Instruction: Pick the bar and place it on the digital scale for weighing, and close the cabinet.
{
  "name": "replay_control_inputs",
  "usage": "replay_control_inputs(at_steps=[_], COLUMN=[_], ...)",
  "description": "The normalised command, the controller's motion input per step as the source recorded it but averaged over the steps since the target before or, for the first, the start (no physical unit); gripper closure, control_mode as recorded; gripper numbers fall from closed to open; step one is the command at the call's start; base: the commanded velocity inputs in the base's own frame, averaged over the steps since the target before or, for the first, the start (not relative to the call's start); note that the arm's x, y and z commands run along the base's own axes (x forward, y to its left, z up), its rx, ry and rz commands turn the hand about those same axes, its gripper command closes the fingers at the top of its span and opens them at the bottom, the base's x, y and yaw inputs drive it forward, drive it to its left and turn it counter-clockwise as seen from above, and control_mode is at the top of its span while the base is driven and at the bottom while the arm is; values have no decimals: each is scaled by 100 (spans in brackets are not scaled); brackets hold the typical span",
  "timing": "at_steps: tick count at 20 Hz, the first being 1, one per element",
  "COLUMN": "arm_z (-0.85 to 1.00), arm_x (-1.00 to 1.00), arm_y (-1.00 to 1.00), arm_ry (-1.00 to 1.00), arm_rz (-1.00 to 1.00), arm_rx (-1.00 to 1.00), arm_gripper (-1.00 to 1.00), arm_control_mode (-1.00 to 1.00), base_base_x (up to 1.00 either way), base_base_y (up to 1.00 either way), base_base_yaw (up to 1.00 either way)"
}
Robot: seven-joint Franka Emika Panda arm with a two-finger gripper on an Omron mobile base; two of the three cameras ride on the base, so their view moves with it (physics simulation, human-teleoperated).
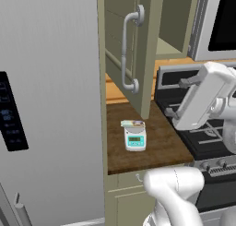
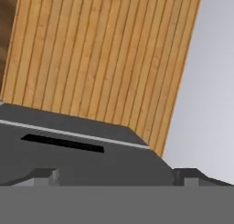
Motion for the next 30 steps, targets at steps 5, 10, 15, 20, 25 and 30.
replay_control_inputs(at_steps=[5,10,15,20,25,30], arm_z=[-100,-98,-76,-59,-55,-54], arm_x=[-44,-75,-22,25,27,0], arm_y=[72,99,85,38,14,51], arm_ry=[-11,-15,-1,15,13,-3], arm_rz=[-19,-33,-34,-28,-19,-13], arm_rx=[11,21,18,18,22,19], arm_gripper=[-100,-100,-100,-100,-100,-100], arm_control_mode=[-100,-100,-100,-100,-100,-100], base_base_x=[0,0,0,0,0,0], base_base_y=[0,0,0,0,0,0], base_base_yaw=[0,0,0,0,0,0])
